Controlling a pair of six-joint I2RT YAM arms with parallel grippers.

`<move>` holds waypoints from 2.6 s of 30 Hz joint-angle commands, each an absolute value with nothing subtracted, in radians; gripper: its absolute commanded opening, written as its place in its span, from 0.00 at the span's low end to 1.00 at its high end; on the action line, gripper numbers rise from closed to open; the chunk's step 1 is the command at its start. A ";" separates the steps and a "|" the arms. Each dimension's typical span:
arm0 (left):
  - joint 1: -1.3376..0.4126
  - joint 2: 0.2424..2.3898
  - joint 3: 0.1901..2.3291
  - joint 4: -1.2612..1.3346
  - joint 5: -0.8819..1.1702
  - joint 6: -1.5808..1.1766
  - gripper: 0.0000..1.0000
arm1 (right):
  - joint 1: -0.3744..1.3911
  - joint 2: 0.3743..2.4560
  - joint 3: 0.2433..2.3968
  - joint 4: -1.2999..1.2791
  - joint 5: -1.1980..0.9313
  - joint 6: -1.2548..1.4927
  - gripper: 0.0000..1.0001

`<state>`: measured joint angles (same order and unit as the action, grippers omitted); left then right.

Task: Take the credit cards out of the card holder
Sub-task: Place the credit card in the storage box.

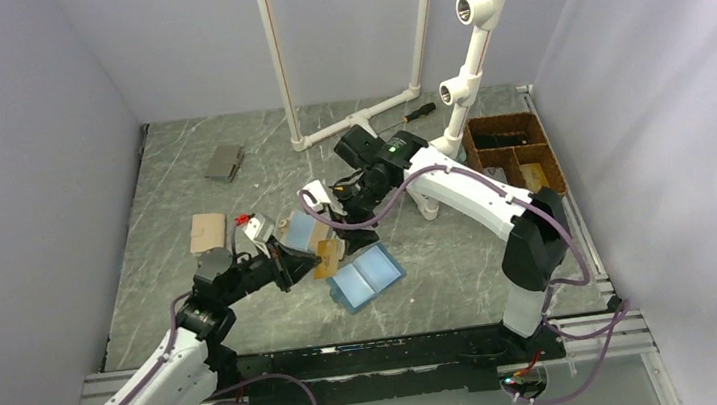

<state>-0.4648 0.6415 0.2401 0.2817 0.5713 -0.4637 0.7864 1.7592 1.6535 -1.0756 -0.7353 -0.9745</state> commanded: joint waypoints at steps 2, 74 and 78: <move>-0.507 0.688 0.275 0.357 0.573 -0.429 0.00 | 0.825 1.807 1.655 -1.021 -0.759 -0.916 0.63; -0.507 0.641 0.792 -0.615 0.093 -0.086 1.00 | -0.510 1.441 1.403 -1.280 -0.322 -1.473 0.00; -0.505 0.642 0.793 -0.617 0.099 -0.087 0.99 | -0.516 1.492 1.463 -1.279 -0.336 -1.467 0.00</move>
